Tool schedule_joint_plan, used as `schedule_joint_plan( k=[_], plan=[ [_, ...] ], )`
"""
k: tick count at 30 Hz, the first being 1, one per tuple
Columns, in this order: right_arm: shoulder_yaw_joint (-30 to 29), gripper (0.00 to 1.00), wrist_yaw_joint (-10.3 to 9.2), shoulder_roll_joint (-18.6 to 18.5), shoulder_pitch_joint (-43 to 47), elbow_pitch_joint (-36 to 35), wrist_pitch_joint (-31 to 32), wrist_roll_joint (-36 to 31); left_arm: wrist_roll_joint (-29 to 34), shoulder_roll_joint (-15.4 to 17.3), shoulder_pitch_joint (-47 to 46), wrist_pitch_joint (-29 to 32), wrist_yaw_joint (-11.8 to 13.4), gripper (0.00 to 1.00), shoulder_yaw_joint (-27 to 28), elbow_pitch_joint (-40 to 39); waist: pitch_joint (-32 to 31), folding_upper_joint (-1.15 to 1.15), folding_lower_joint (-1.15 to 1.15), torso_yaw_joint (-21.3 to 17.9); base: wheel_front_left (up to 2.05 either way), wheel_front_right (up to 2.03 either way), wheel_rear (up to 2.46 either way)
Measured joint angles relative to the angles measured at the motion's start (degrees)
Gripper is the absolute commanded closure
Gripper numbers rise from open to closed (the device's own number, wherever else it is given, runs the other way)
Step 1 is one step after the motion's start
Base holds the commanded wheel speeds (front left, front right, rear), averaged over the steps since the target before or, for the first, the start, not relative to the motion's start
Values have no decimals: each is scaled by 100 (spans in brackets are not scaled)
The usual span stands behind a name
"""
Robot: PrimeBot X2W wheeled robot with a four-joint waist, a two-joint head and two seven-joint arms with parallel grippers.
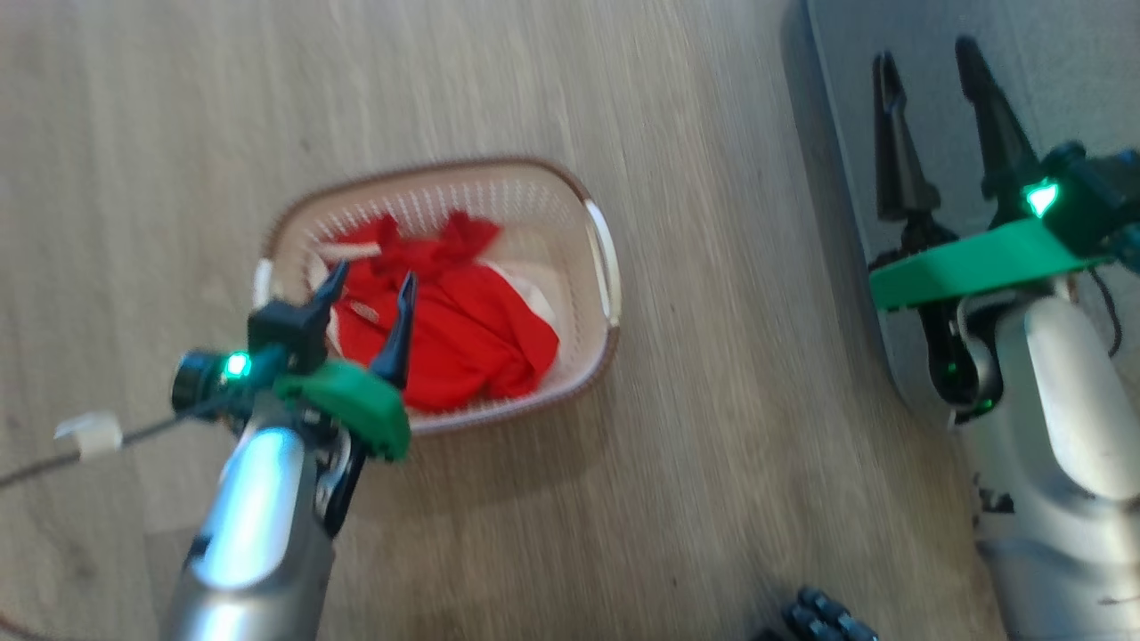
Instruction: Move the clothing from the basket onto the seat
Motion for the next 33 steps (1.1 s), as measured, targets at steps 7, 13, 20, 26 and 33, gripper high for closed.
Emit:
schedule_joint_plan(
  k=[7,13,20,26,33],
  plan=[
    [45,0,0,102,-332,-78,0,2,279,71,-1046,0,-45,0,-387,992,787,0,-1,-262,0,0,0],
    [147,0,0,166,-525,-145,0,10,590,237,-1946,0,-45,0,-784,2243,1290,0,-1,-507,0,0,0],
    [188,0,0,265,-540,-174,-1,35,966,259,-2944,346,-47,0,-1344,3378,1690,0,-2,-808,0,0,0],
    [302,0,0,304,-545,-247,-1,115,1480,401,-3415,933,-47,0,-2073,3992,1939,0,-2,-1050,0,0,0],
    [426,0,0,330,-559,-391,-1,268,1857,801,-3631,1645,-47,0,-2760,4181,2234,0,-2,-1292,0,0,0]
  ],
)
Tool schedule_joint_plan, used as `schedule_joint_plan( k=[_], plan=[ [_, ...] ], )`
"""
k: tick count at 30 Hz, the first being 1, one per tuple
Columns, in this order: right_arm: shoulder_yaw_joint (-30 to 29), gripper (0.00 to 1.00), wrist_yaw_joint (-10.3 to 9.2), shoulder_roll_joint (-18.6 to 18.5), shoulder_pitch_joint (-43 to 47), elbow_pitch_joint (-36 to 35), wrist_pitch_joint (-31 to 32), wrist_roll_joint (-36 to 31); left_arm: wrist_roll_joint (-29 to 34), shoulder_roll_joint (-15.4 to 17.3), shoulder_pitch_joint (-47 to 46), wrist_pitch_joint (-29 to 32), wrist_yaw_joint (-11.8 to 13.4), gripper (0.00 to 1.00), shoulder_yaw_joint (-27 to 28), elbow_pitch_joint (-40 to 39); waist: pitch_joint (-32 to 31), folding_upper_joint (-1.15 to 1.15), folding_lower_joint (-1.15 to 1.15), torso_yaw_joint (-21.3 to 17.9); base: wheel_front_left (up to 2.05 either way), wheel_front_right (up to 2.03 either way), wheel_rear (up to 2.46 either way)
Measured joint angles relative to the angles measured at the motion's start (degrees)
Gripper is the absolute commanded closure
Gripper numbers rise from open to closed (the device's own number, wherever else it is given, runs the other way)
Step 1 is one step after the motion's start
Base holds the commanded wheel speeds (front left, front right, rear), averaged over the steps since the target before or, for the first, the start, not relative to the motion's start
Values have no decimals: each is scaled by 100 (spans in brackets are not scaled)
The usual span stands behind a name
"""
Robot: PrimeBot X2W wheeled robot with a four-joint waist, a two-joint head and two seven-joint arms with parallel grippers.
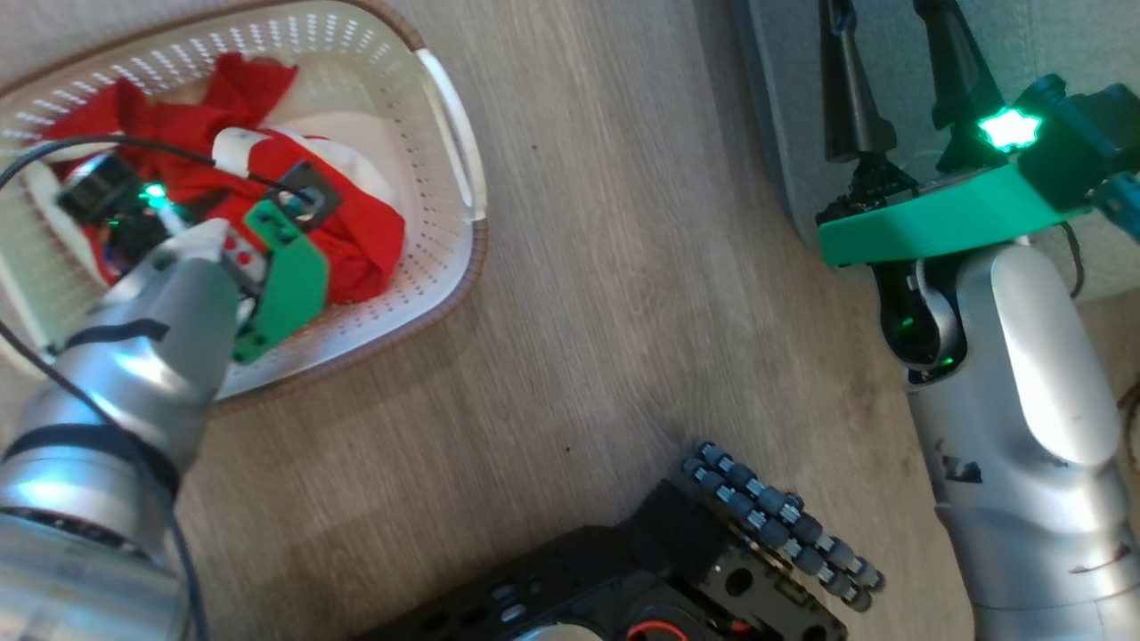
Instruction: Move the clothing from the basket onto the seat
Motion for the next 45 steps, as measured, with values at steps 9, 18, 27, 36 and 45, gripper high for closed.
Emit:
schedule_joint_plan(
  k=[9,18,27,36,45],
  plan=[
    [124,0,0,10,-186,-281,0,252,187,532,-180,382,-1,0,-582,59,439,0,0,-215,0,0,0],
    [102,0,0,30,-163,-510,0,252,485,710,-314,539,55,0,-994,60,707,0,0,-251,0,0,0],
    [110,0,0,37,-141,-537,0,412,468,848,-371,471,60,100,-1067,63,811,0,0,-316,0,0,0],
    [207,0,0,43,-182,-410,0,565,-14,945,-365,12,60,100,-872,68,698,0,0,-473,0,0,0],
    [-103,0,0,44,-160,-34,0,226,-665,316,91,-646,55,100,-572,74,4,0,-1,-228,0,0,0]
  ],
)
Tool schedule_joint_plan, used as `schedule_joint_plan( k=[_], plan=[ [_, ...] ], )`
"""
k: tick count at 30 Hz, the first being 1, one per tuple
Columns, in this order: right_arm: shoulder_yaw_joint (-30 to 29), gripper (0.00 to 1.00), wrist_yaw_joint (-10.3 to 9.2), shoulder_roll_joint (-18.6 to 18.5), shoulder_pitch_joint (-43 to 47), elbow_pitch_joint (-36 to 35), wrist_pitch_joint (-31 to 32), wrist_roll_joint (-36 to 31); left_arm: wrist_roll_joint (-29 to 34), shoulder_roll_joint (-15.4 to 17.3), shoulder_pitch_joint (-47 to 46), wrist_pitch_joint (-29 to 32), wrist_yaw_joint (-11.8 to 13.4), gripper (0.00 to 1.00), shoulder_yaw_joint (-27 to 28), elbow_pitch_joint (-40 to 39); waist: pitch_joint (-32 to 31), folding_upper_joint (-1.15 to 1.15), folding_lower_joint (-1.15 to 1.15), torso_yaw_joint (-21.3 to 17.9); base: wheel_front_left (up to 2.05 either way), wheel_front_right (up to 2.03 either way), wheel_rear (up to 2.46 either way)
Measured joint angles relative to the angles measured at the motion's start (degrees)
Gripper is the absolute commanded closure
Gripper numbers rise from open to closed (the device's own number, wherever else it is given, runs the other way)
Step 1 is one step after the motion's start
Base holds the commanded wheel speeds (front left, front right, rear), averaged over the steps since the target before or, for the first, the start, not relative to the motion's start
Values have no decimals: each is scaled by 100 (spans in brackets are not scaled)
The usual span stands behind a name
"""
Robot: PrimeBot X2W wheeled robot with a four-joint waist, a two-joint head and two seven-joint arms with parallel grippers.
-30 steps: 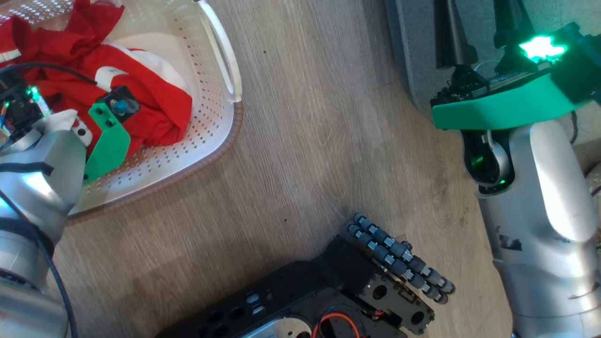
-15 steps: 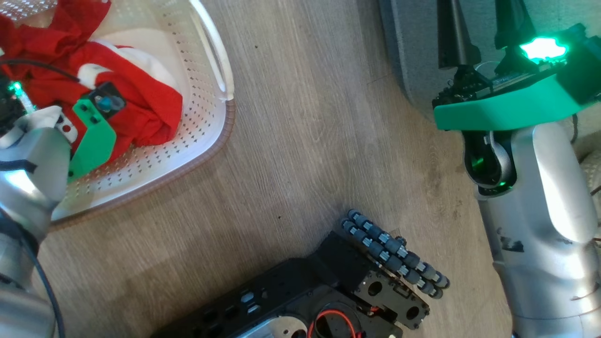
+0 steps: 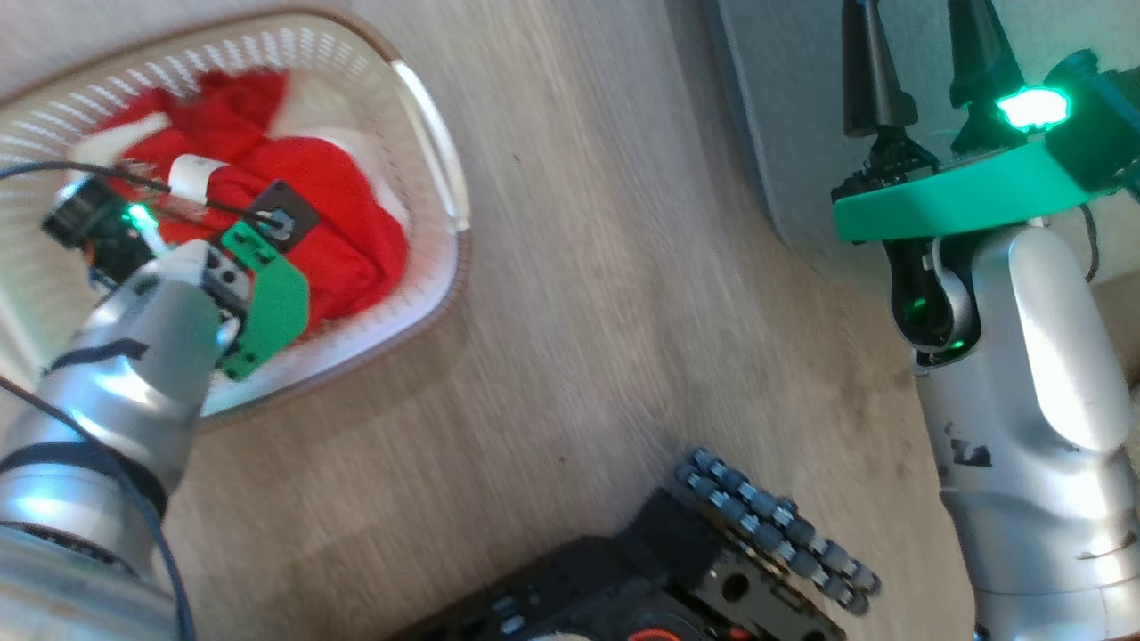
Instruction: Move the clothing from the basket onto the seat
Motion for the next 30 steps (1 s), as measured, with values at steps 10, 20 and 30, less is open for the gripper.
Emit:
schedule_joint_plan(
  k=[10,20,30],
  plan=[
    [-243,0,0,-109,405,393,0,-365,-740,-670,424,-764,-53,100,288,14,-1144,0,0,656,0,0,0],
    [-254,0,0,-383,1014,739,0,-396,-1529,-1098,1138,-990,-51,100,686,-369,-2367,0,0,1272,0,0,0],
    [-167,0,0,-513,1534,1038,1,-394,-2356,-1152,1993,-991,208,100,1059,-1825,-3490,0,0,1798,0,0,0]
  ],
)
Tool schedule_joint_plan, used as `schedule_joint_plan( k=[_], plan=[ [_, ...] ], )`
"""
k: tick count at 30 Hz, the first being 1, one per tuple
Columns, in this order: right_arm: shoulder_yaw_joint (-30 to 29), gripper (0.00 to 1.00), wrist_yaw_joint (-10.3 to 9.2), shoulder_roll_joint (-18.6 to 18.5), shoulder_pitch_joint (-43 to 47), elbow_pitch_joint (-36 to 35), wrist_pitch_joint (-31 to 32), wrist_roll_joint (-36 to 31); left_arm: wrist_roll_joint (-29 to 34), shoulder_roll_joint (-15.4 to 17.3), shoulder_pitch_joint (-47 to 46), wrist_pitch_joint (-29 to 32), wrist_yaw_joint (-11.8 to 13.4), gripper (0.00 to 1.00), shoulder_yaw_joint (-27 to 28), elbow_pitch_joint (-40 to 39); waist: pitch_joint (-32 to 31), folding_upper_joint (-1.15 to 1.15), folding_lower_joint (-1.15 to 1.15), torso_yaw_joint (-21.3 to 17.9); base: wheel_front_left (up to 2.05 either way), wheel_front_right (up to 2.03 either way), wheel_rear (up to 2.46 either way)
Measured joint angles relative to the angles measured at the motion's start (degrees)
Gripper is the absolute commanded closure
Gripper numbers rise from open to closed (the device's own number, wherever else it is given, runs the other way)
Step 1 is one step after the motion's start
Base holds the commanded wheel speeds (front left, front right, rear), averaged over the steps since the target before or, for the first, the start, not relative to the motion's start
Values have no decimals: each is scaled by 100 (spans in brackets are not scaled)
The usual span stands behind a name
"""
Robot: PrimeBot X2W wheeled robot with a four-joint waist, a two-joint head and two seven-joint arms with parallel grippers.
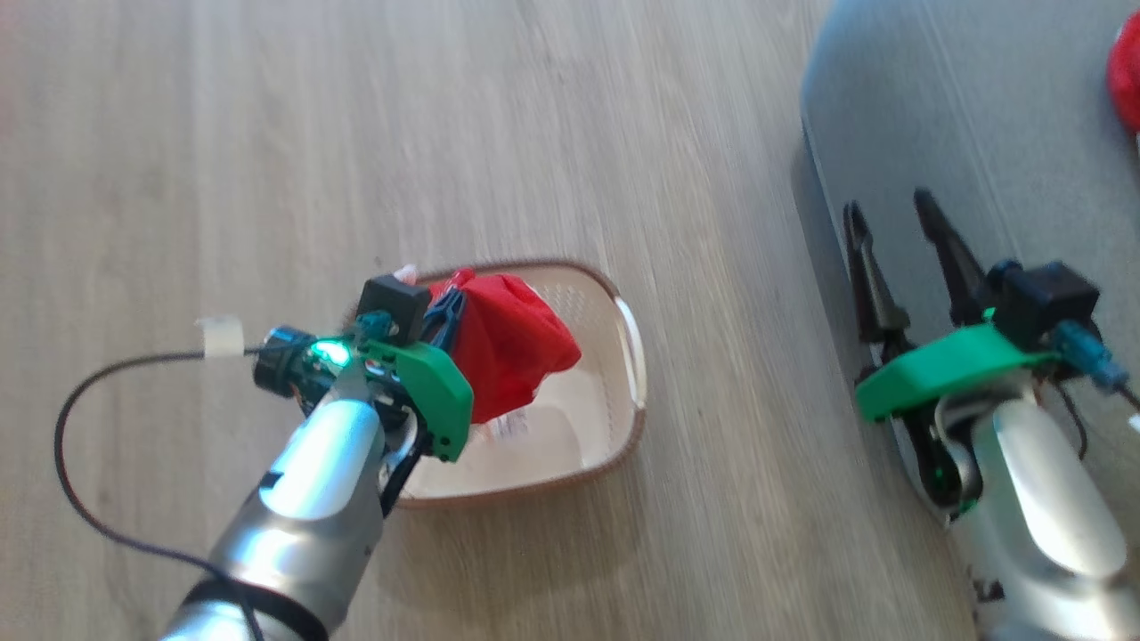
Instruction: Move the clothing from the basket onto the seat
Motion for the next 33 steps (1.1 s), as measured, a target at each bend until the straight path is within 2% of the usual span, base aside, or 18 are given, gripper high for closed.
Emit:
schedule_joint_plan(
  k=[4,15,28,33],
  plan=[
    [-1,0,0,-29,236,112,0,18,-207,0,266,1,145,100,129,-457,-401,0,0,164,0,0,0],
    [37,0,0,-18,869,320,0,27,-413,-1,449,0,249,100,198,-1280,-1280,0,0,483,0,0,0],
    [189,0,0,47,1069,399,0,62,-627,0,125,2,249,100,-7,-2326,-1433,0,0,637,0,0,0],
    [525,0,0,66,1065,360,0,118,-639,-2,-186,60,249,100,-46,-2560,-1402,0,1,650,0,0,0]
  ],
)
